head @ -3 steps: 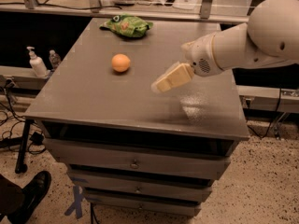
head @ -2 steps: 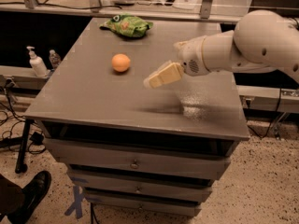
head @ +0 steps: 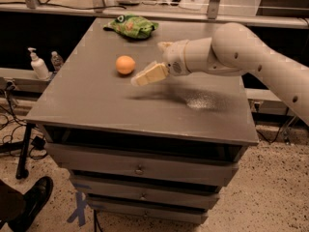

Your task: Pick orange

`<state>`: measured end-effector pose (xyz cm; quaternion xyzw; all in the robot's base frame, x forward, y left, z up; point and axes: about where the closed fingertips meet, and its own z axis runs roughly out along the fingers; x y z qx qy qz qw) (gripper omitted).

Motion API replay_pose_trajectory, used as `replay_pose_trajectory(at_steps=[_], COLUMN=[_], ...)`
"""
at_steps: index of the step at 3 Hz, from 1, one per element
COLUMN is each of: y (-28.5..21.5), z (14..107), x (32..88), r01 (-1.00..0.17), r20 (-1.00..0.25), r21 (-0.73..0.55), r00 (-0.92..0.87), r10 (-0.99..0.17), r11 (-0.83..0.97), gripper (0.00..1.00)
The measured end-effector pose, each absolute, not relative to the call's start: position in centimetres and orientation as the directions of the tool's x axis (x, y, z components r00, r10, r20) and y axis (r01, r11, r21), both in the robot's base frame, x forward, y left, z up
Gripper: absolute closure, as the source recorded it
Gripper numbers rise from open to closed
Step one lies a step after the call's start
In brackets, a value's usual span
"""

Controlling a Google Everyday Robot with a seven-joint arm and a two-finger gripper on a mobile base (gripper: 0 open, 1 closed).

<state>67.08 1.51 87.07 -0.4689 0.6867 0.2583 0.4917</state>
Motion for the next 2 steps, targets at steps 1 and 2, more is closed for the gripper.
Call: replay_pose_trajectory(at_steps=[1, 2], y=[4.6, 7.5], z=[86.4, 85.7], x=[68.9, 69.9], r01=[-0.916, -0.93], r20=[-0.934, -0.945], r21=[-0.088, -0.06], r00=[-0.06, -0.065], r10=[-0.352, -0.321], r11=[0.391, 0.363], gripper=[0.0, 0.0])
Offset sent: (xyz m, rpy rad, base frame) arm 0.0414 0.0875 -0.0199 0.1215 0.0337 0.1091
